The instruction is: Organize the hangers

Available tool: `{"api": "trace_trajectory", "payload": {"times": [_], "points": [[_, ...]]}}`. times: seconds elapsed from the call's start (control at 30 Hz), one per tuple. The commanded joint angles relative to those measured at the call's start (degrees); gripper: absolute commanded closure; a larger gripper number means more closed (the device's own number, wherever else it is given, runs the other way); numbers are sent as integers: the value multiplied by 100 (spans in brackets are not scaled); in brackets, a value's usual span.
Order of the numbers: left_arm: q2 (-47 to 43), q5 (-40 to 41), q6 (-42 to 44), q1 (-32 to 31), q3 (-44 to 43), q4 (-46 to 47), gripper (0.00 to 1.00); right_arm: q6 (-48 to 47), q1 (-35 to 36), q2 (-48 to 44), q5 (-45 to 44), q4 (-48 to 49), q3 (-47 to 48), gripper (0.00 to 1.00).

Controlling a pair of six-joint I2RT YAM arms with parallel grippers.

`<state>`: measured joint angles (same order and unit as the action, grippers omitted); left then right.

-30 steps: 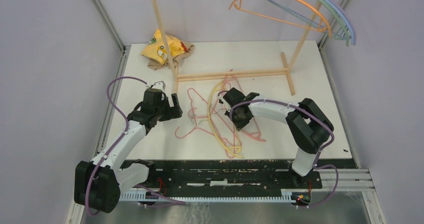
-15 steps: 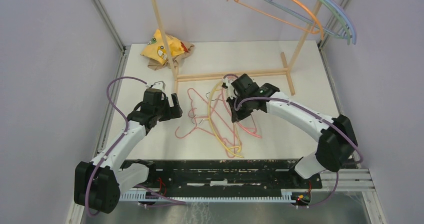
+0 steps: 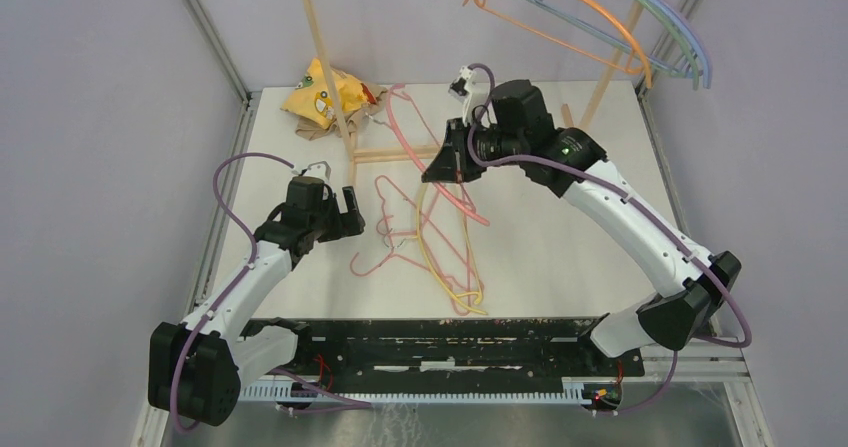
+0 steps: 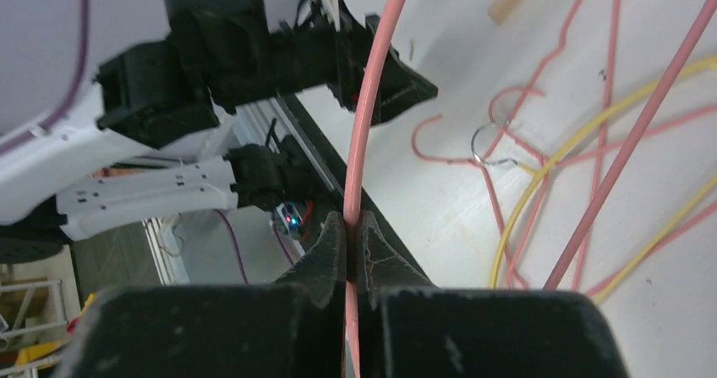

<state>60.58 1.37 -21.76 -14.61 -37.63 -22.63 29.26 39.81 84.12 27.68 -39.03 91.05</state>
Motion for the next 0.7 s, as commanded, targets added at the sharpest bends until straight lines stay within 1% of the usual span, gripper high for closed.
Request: {"api": "trace_trajectory", "payload": {"times": [0.0, 0.13, 0.23, 0.3, 0.43, 0.5, 0.67], "points": [[-142, -73, 238, -9, -49, 256, 1, 657, -290, 34, 126, 1209, 562, 99], [-49, 42, 328, -14, -357, 374, 1, 869, -637, 83, -316, 1801, 834, 99], [175, 115, 463, -14, -806, 387, 1, 1070, -864, 263, -397, 2327, 1053, 99], [333, 114, 581, -13, -1111, 363, 1, 1115, -953, 472, -396, 2510, 1380, 99], [567, 132, 744, -11, -1661, 297, 1, 1070, -1046, 932, -334, 2544, 2248, 99], [643, 115, 755, -9, -1805, 286, 1, 1073, -1138, 1113, -322, 2562, 2584, 99], [697, 76, 750, -16, -1817, 268, 1, 1276, -1347, 1401, -174, 2760, 3023, 99]]}}
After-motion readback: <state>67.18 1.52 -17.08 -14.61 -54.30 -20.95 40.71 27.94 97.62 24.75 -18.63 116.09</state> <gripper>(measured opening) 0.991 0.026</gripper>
